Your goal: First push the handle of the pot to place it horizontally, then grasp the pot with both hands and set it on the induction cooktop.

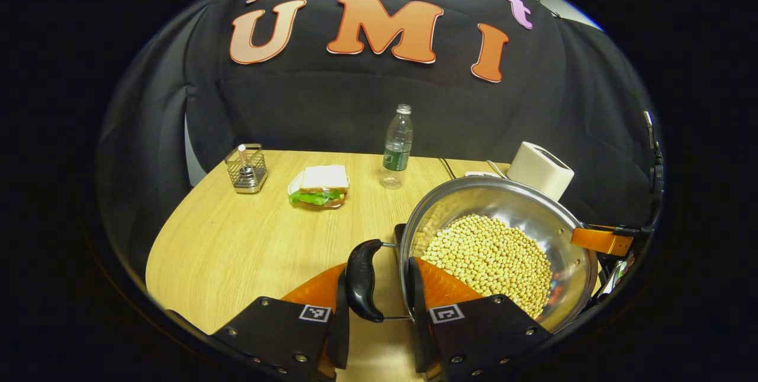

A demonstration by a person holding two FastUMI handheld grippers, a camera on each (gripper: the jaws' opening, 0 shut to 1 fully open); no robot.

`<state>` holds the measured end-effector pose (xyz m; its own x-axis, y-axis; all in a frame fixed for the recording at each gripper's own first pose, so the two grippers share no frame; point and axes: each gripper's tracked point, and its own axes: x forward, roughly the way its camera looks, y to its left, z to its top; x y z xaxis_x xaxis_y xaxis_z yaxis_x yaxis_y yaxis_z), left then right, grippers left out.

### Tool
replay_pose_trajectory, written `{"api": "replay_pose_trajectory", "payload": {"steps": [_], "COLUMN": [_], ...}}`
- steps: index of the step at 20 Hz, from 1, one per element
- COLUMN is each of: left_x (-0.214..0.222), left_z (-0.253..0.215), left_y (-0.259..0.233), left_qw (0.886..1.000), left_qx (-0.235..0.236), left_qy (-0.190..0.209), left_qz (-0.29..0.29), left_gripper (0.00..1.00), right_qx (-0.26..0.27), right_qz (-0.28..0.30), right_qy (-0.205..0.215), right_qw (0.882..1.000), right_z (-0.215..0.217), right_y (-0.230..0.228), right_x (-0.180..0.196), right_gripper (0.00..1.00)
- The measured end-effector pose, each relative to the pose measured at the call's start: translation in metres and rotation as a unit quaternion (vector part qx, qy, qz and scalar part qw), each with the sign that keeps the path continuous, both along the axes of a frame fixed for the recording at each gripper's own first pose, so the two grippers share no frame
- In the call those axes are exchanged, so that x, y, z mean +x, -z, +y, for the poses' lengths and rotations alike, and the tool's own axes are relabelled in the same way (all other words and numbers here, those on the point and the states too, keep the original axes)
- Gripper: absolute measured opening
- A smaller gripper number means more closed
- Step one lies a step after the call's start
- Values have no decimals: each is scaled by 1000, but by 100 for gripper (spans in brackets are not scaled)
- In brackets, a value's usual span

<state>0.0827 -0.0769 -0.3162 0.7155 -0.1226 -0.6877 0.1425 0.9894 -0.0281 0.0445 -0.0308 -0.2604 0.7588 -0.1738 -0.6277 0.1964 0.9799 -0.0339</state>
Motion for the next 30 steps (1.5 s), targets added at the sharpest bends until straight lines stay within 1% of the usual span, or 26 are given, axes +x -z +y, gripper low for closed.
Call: {"api": "replay_pose_trajectory", "payload": {"steps": [1, 2, 3, 4, 10, 11, 13, 15, 17, 19, 21, 23, 24, 28, 30], "left_x": [0, 0, 0, 0, -1, -1, 0, -1, -3, -2, -2, -2, -1, -2, -2], "left_z": [-5, -8, -12, -15, -25, -25, -26, -25, -25, -26, -25, -27, -26, -28, -28], "left_y": [4, 6, 10, 12, 25, 26, 27, 30, 34, 36, 35, 34, 34, 33, 26], "left_qw": [1000, 1000, 1000, 1000, 1000, 1000, 1000, 1000, 1000, 999, 999, 999, 999, 999, 999], "left_qx": [-1, -3, -3, -2, -3, -2, 0, 0, 0, -3, 3, 2, 2, -6, 0], "left_qy": [2, 4, 6, 7, 9, 9, 9, 7, 5, 1, 4, 4, 5, 10, 24], "left_qz": [2, 6, 9, 10, 23, 23, 24, 26, 31, 33, 32, 33, 33, 35, 24], "left_gripper": [45, 45, 45, 46, 45, 46, 45, 46, 45, 45, 45, 45, 45, 49, 56], "right_qx": [1, 1, 2, 3, 12, 11, 12, 10, 6, 9, 13, 17, 16, 9, 1], "right_qz": [1, 1, 3, 6, 15, 16, 18, 20, 20, 26, 25, 27, 26, 30, 19], "right_qy": [2, 4, 6, 8, 13, 13, 12, 11, 10, 11, 13, 13, 11, 8, 19], "right_qw": [1000, 1000, 1000, 1000, 1000, 1000, 1000, 1000, 1000, 1000, 1000, 999, 999, 999, 1000], "right_z": [-5, -9, -12, -15, -26, -27, -27, -26, -26, -26, -25, -26, -26, -25, -32], "right_y": [1, 3, 5, 8, 18, 18, 22, 24, 26, 30, 33, 35, 36, 36, 25], "right_x": [0, -1, -2, -2, -4, -4, -2, -2, -2, -4, -3, -5, -5, -8, -11], "right_gripper": [47, 42, 47, 47, 47, 47, 46, 47, 47, 47, 47, 48, 51, 57, 61]}}
